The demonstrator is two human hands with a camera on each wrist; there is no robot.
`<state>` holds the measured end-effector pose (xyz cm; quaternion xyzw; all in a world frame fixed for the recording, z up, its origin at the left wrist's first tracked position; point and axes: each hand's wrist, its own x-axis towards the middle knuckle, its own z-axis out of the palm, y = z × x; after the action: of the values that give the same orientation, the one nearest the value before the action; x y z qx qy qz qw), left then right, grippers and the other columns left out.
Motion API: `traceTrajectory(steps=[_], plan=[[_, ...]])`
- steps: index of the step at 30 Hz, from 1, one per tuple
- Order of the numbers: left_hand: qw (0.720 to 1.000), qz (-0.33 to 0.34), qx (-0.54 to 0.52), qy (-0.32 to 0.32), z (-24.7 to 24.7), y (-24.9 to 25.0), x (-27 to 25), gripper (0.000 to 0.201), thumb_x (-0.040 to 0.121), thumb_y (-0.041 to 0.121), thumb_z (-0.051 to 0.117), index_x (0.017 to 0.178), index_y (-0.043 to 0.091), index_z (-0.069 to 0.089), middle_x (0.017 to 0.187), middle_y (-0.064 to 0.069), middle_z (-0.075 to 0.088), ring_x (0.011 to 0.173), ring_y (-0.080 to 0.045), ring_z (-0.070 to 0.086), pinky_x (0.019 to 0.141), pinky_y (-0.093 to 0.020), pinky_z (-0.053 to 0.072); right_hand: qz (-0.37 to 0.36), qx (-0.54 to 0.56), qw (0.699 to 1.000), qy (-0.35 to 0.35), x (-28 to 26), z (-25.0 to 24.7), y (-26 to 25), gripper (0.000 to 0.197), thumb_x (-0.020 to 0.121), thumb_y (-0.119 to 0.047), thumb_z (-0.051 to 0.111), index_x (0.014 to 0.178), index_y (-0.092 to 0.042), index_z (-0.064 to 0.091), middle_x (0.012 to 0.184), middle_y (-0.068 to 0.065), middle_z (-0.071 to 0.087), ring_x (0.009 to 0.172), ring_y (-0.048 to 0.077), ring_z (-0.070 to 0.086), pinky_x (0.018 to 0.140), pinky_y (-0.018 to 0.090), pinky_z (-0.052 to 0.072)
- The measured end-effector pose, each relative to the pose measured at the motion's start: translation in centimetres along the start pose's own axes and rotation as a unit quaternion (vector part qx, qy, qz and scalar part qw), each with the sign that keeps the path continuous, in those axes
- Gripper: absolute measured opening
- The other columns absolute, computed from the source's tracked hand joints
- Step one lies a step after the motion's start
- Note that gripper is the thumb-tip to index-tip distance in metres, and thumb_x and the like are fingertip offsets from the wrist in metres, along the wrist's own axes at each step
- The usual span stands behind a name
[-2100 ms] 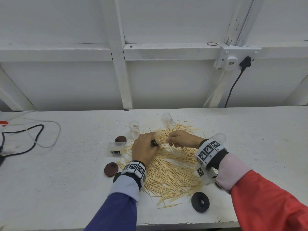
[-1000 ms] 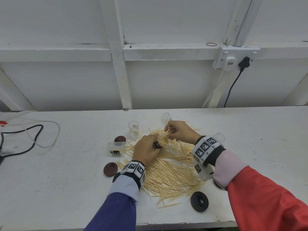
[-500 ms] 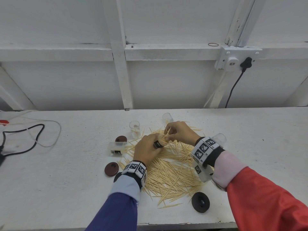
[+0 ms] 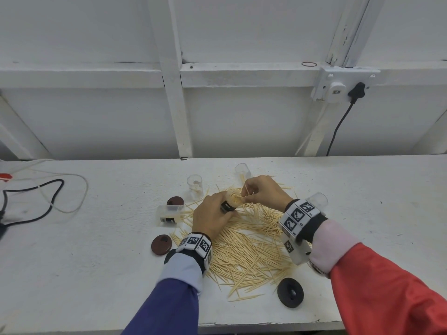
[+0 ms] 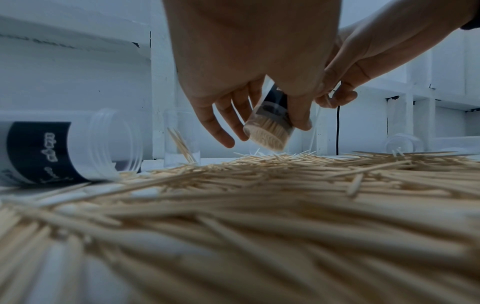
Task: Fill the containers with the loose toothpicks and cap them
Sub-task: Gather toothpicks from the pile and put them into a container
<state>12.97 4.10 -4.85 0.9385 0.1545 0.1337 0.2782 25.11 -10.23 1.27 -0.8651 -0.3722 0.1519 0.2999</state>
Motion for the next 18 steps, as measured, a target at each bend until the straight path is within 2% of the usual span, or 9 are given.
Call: traceTrajectory(steps=[2, 5, 9, 11, 14, 16, 18], plan=[[1.000, -0.001, -0.004, 0.000, -0.03, 0.01, 0.00, 0.056, 0.081, 0.049, 0.070, 0.129, 0.025, 0.054, 0.116, 0.005, 0.063, 0.109, -0.016, 0.054, 0.083, -0.033, 0.046, 0.001, -0.017, 1.000, 0.003, -0.05, 0.12, 0.09, 0.012, 0.077, -0.019, 0.081, 0.079, -0.020, 0.070, 0.070, -0.004, 0.063, 0.063, 0.009, 0.057, 0.065, 0.029, 0.051], [1.000, 0.004, -0.004, -0.006, -0.02, 0.01, -0.04, 0.056, 0.082, 0.049, 0.070, 0.130, 0.025, 0.054, 0.117, 0.006, 0.063, 0.110, -0.016, 0.054, 0.083, -0.034, 0.047, -0.002, -0.020, 1.000, 0.013, -0.09, 0.09, 0.17, 0.010, 0.077, -0.022, 0.081, 0.082, -0.019, 0.073, 0.076, -0.003, 0.070, 0.071, 0.010, 0.065, 0.071, 0.031, 0.056], [0.999, 0.032, -0.021, -0.036, -0.07, 0.20, -0.05, 0.054, 0.081, 0.042, 0.072, 0.128, 0.024, 0.056, 0.115, 0.006, 0.064, 0.107, -0.016, 0.056, 0.079, -0.030, 0.044, -0.013, -0.043, 0.999, 0.025, -0.02, -0.11, -0.11, 0.008, 0.077, -0.023, 0.080, 0.081, -0.021, 0.074, 0.077, -0.007, 0.070, 0.074, 0.008, 0.064, 0.072, 0.031, 0.055], [0.996, 0.056, -0.031, -0.057, -0.10, 0.34, -0.11, 0.051, 0.081, 0.038, 0.073, 0.127, 0.025, 0.057, 0.114, 0.006, 0.064, 0.106, -0.015, 0.056, 0.079, -0.028, 0.043, -0.021, -0.043, 0.998, 0.028, 0.03, -0.15, -0.27, 0.007, 0.077, -0.021, 0.080, 0.081, -0.020, 0.074, 0.075, -0.009, 0.068, 0.071, 0.004, 0.062, 0.069, 0.028, 0.054], [0.995, 0.066, -0.042, -0.067, -0.16, 0.38, -0.16, 0.051, 0.081, 0.039, 0.073, 0.128, 0.025, 0.057, 0.115, 0.006, 0.064, 0.107, -0.014, 0.055, 0.080, -0.029, 0.044, -0.027, -0.028, 0.999, 0.018, 0.00, 0.00, -0.51, 0.008, 0.079, -0.016, 0.079, 0.083, -0.016, 0.073, 0.076, -0.009, 0.066, 0.065, 0.001, 0.056, 0.061, 0.015, 0.044], [0.995, 0.060, -0.043, -0.064, -0.13, 0.29, -0.17, 0.052, 0.081, 0.041, 0.073, 0.128, 0.026, 0.057, 0.115, 0.007, 0.064, 0.107, -0.014, 0.055, 0.082, -0.031, 0.046, -0.030, -0.008, 0.999, 0.015, -0.01, 0.20, -0.57, 0.010, 0.080, -0.012, 0.078, 0.088, -0.012, 0.073, 0.079, -0.004, 0.067, 0.064, 0.001, 0.056, 0.057, 0.010, 0.044], [0.996, 0.051, -0.044, -0.055, -0.11, 0.18, -0.20, 0.052, 0.080, 0.043, 0.073, 0.127, 0.027, 0.057, 0.114, 0.007, 0.064, 0.105, -0.014, 0.056, 0.082, -0.032, 0.047, -0.029, 0.018, 0.999, 0.022, 0.04, 0.33, -0.53, 0.014, 0.081, -0.008, 0.076, 0.094, -0.008, 0.072, 0.084, 0.003, 0.069, 0.065, 0.004, 0.059, 0.055, 0.010, 0.047]])
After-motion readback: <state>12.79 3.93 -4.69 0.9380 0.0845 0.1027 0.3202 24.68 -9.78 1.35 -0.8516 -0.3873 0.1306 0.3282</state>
